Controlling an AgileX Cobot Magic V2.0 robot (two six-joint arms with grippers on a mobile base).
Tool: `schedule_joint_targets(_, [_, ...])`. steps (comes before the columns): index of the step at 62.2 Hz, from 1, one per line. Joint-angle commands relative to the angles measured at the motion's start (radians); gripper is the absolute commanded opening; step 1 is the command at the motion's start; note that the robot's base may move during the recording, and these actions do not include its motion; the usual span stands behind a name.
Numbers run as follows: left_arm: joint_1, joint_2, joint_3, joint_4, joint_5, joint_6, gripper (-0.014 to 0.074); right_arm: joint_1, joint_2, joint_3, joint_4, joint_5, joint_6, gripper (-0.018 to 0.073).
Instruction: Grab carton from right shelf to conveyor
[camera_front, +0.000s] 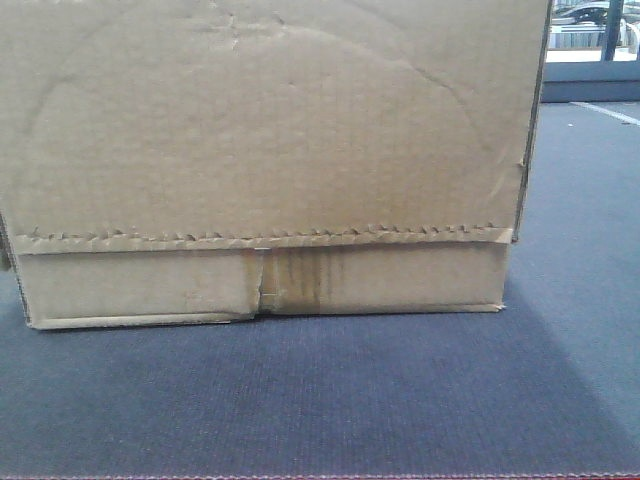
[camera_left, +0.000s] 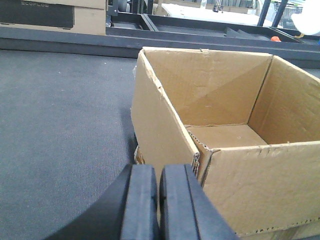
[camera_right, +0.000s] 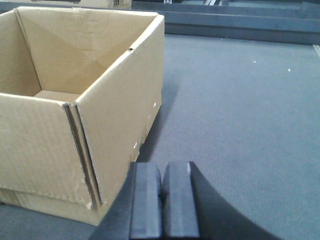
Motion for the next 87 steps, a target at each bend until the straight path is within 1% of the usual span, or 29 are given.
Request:
schedule_joint_targets(1, [0.004,-0.008,0.001,-0.006,-0.025,-0.003,0.0013,-0.003,-0.008,0.003,-0.013,-0.036,-0.010,-0.0065])
schedule_joint_targets(52, [0.004,-0.022,0.001,0.000,-0.028,-0.003,0.0013,-0.003,-0.008,0.003,-0.013,-0.036,-0.010,-0.0065])
schedule_joint_targets(54, [0.008,-0.036,0.001,-0.015,-0.033,-0.001,0.0013,-0.003,-0.008,0.003,-0.013,-0.036,-0.010,-0.0065])
schedule_joint_targets(56, [0.014,-0.047,0.003,-0.031,-0.034,0.026,0.0013,-0.003,-0.008,0.003,-0.013,-0.036,-0.010,-0.0065])
schedule_joint_targets(60, [0.047,-0.077,0.016,-0.078,-0.038,0.136,0.0013,-0.003,-0.008,0.003,-0.013,-0.036,-0.010,-0.0065])
schedule_joint_targets(63, [0.085,-0.105,0.036,-0.115,-0.051,0.192,0.0013,-0.003,-0.008,0.003,-0.013,-0.036,-0.010,-0.0065])
schedule_joint_targets(66, [0.131,-0.135,0.068,-0.150,-0.069,0.218,0.0013,-0.003,-0.008,0.003,-0.013,-0.036,-0.010,-0.0065])
schedule_joint_targets(71, [0.202,-0.203,0.138,-0.172,-0.111,0.221,0.0013,-0.003,-0.008,0.003,-0.013,-0.036,-0.010,-0.0065])
schedule_joint_targets(72, [0.225,-0.221,0.169,-0.172,-0.132,0.221,0.0013,-0.003,-0.008,0.003,-0.013,-0.036,-0.010,-0.0065])
schedule_joint_targets(74, [0.251,-0.252,0.210,-0.178,-0.161,0.222,0.0013,-0.003,-0.008,0.003,-0.013,-0.036,-0.010,-0.0065])
schedule_joint_targets(80, [0.308,-0.332,0.327,-0.182,-0.247,0.222,0.0013,-0.003,-0.008,0.003,-0.013,-0.036,-0.010,-0.0065])
schedule_joint_targets(87, [0.369,-0.332,0.469,-0.186,-0.386,0.222,0.0013,-0.003,-0.007,0.003,-0.013,-0.034,-0.010,-0.0065])
